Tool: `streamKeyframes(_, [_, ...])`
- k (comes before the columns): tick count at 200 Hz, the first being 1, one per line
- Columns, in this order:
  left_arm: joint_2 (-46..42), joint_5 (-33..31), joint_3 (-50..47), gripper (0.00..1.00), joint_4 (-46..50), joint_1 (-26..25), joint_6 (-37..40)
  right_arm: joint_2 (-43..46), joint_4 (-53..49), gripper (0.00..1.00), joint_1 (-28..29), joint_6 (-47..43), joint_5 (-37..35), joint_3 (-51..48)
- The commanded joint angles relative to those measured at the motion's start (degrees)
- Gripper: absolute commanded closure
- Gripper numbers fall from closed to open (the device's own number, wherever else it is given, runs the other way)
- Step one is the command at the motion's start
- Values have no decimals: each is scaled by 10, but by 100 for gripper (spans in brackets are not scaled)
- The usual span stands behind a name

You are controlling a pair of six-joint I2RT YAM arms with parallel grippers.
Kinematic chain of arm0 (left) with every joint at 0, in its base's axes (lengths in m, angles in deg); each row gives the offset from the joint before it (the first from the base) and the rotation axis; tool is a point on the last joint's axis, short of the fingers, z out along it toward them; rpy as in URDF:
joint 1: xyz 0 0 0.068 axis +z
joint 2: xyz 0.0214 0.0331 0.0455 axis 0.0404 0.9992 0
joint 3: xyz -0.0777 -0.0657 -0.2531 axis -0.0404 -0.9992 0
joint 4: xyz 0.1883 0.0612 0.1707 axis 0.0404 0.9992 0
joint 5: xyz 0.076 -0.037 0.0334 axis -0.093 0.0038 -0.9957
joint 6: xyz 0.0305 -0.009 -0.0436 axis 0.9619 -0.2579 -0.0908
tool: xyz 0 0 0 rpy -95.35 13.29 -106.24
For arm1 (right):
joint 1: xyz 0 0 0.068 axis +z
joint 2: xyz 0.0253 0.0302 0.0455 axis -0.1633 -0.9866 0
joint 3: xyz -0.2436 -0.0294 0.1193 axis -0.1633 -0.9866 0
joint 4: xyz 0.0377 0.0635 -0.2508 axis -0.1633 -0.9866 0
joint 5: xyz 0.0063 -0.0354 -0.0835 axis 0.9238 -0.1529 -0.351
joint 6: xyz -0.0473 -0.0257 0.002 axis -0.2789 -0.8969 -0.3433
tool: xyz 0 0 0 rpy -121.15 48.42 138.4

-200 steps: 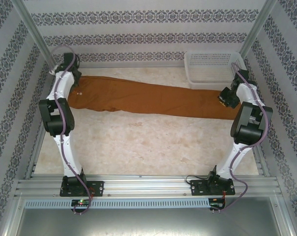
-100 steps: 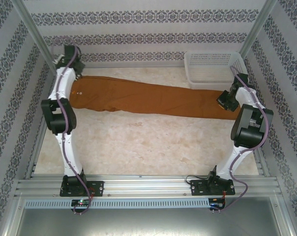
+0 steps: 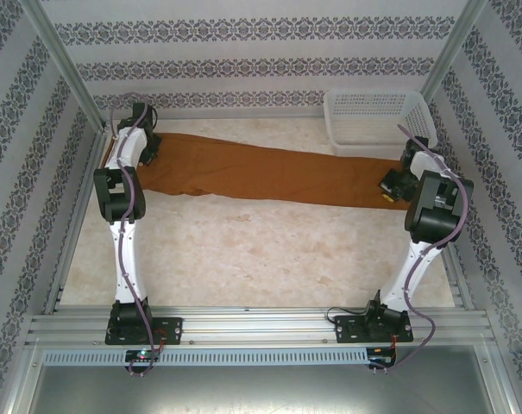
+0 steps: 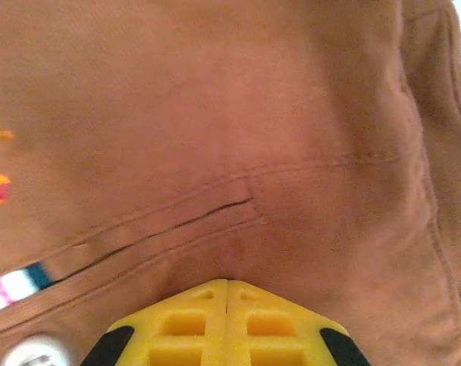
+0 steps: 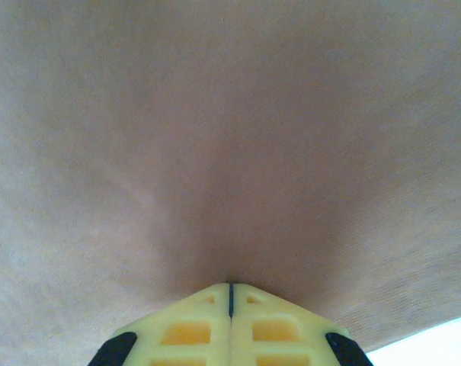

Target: Roll up the long pants

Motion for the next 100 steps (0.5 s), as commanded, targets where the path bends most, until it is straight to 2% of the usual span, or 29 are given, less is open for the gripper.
streamKeyframes(1, [-39, -49, -80, 100, 82, 28, -9, -28, -39, 100, -6, -8, -30, 10])
streamKeyframes(54, [-82, -53, -170, 100, 105, 72, 14, -54, -120, 100, -13, -22, -67, 55])
streamKeyframes(100, [-136, -81, -244, 100, 85, 117, 41, -31, -137, 100, -16, -35, -137, 5])
